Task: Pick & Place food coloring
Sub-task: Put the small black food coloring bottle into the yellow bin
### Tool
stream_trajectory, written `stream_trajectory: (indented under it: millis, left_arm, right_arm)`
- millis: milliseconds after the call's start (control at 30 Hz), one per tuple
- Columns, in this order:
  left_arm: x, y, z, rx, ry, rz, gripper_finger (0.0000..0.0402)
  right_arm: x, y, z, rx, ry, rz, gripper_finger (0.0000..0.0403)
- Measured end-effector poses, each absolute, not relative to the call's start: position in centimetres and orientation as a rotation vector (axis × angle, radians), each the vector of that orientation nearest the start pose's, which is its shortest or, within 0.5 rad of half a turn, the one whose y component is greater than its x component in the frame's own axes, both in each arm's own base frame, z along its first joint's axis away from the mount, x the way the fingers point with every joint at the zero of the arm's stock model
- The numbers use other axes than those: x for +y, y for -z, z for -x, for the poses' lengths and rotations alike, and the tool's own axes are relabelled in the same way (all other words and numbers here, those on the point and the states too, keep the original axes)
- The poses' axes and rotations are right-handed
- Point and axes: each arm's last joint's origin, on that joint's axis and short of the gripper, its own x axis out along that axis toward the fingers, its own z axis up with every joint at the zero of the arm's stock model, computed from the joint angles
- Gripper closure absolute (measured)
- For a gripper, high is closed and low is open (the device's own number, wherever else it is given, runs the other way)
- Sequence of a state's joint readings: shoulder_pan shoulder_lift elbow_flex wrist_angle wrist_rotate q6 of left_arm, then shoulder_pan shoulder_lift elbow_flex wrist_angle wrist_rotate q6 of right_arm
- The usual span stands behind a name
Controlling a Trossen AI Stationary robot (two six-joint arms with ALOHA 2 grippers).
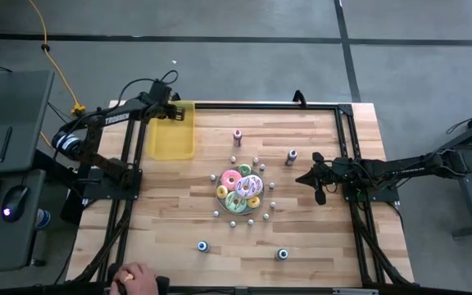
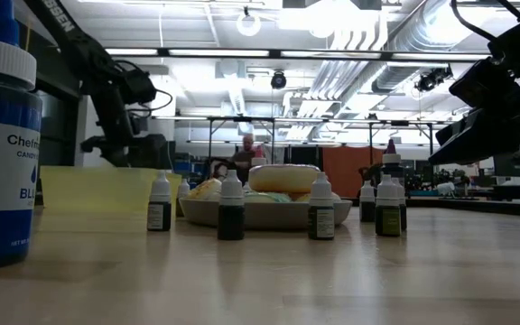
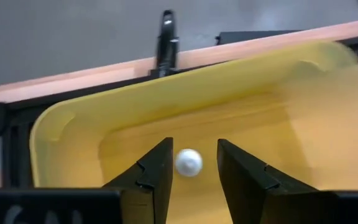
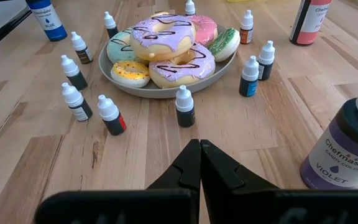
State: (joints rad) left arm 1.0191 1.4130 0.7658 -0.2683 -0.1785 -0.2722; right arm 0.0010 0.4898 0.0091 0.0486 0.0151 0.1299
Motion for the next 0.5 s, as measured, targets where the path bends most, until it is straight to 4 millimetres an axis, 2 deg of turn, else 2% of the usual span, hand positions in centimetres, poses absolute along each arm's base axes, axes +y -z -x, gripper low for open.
stream_trajectory:
  millis: [100, 233, 500]
  left_arm:
    - [22.5, -19.7, -14.0, 0.704, -1.176, 0.609, 0.0281]
    - [21.5, -22.1, -14.7, 0.678, -1.073, 0.563, 0.0281]
    - [17.9, -29.9, -18.5, 0.626, -0.792, 0.313, 0.0281]
  right_arm:
    - [0.0, -12.7, -12.0, 0.431, 0.042, -0.124, 0.0402]
    - [0.0, -12.7, -12.0, 0.430, 0.042, -0.124, 0.0402]
    - [0.0, -12.7, -12.0, 0.430, 0.042, -0.124, 0.0402]
